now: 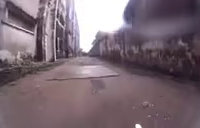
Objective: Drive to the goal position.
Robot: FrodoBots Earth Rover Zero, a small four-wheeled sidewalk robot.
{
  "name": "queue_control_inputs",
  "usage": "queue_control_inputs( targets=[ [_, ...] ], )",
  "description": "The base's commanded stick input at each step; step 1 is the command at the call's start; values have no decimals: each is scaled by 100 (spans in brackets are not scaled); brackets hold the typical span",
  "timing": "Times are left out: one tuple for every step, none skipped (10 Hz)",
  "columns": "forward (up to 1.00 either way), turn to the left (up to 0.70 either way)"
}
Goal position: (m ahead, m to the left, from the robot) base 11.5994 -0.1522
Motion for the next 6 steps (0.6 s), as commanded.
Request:
queue_control_inputs(
  targets=[
    [70, 0],
    [70, 0],
    [70, 22],
    [70, 35],
    [70, 35],
    [70, 35]
  ],
)
